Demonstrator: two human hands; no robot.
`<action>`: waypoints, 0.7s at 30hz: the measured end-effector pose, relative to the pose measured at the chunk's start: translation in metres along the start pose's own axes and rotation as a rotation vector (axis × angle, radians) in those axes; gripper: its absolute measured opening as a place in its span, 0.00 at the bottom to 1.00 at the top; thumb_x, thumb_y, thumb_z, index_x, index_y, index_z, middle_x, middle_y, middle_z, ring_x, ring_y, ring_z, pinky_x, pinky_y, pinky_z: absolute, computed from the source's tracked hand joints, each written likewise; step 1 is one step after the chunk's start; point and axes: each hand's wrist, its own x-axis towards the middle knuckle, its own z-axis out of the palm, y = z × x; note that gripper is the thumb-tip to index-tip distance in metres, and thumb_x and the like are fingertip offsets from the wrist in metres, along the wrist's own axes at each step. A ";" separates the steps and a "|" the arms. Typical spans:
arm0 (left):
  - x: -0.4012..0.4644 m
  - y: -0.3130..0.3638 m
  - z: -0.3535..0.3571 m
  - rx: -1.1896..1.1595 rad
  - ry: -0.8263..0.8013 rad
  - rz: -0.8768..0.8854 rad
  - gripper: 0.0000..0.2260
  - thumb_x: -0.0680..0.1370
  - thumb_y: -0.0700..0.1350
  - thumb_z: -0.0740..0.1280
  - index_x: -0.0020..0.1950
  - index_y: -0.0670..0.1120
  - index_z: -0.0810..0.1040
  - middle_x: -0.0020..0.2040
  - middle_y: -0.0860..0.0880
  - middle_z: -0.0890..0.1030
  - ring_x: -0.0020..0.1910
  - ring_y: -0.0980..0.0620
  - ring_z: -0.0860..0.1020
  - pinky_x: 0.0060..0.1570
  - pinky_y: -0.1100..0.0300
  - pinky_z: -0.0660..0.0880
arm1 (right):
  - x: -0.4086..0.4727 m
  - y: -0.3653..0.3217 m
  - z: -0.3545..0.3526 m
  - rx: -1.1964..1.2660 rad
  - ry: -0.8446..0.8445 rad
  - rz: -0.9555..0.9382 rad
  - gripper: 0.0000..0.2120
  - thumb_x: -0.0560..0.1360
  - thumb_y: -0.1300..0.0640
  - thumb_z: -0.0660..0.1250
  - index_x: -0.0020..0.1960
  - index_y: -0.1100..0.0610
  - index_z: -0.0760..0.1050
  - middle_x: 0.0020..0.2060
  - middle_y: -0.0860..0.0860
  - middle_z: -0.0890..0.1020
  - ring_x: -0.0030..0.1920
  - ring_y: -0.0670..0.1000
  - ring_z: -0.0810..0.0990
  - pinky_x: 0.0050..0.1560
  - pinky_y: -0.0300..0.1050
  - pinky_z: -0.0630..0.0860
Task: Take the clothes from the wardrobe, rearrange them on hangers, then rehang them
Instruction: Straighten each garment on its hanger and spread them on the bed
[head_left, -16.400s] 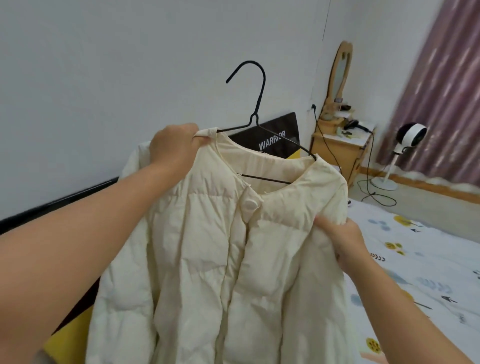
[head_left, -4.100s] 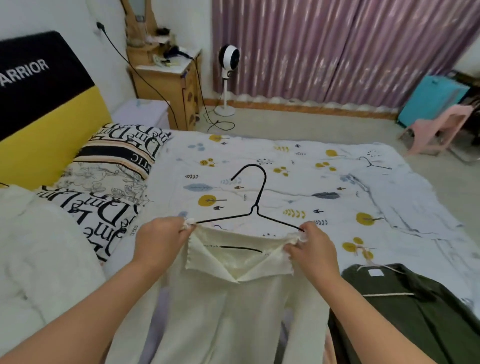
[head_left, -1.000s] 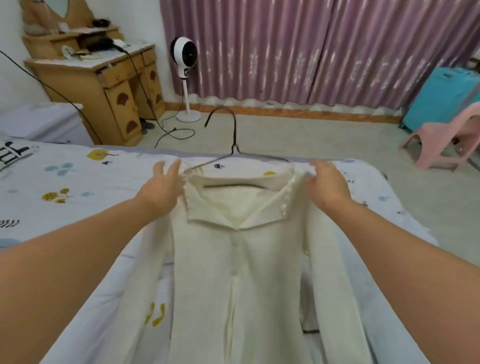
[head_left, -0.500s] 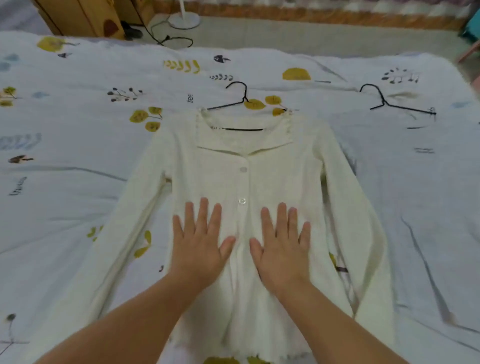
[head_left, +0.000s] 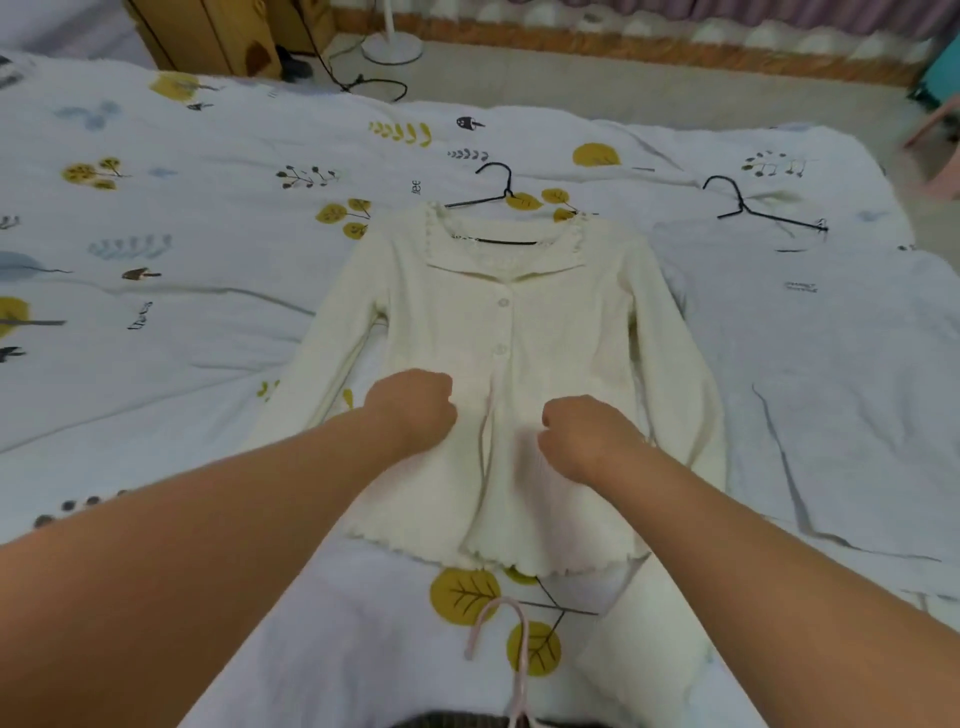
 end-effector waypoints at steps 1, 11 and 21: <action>-0.023 -0.002 0.003 -0.011 0.007 0.024 0.15 0.81 0.47 0.54 0.64 0.44 0.71 0.63 0.45 0.74 0.61 0.46 0.72 0.52 0.59 0.67 | -0.017 -0.003 0.001 0.007 0.003 -0.018 0.12 0.77 0.61 0.57 0.58 0.58 0.75 0.55 0.54 0.77 0.52 0.54 0.77 0.45 0.42 0.71; -0.229 -0.114 0.024 0.077 -0.052 -0.196 0.13 0.80 0.46 0.54 0.57 0.45 0.76 0.51 0.48 0.79 0.50 0.50 0.76 0.45 0.59 0.70 | -0.156 -0.035 0.048 -0.026 -0.181 -0.138 0.12 0.78 0.55 0.56 0.58 0.52 0.74 0.56 0.52 0.78 0.54 0.51 0.76 0.49 0.42 0.72; -0.373 -0.236 0.071 0.108 0.301 -0.551 0.20 0.79 0.50 0.54 0.69 0.44 0.68 0.68 0.43 0.69 0.66 0.43 0.68 0.61 0.48 0.66 | -0.208 -0.201 0.111 -0.009 -0.109 -0.350 0.15 0.78 0.61 0.54 0.61 0.55 0.72 0.55 0.53 0.77 0.55 0.54 0.75 0.51 0.45 0.72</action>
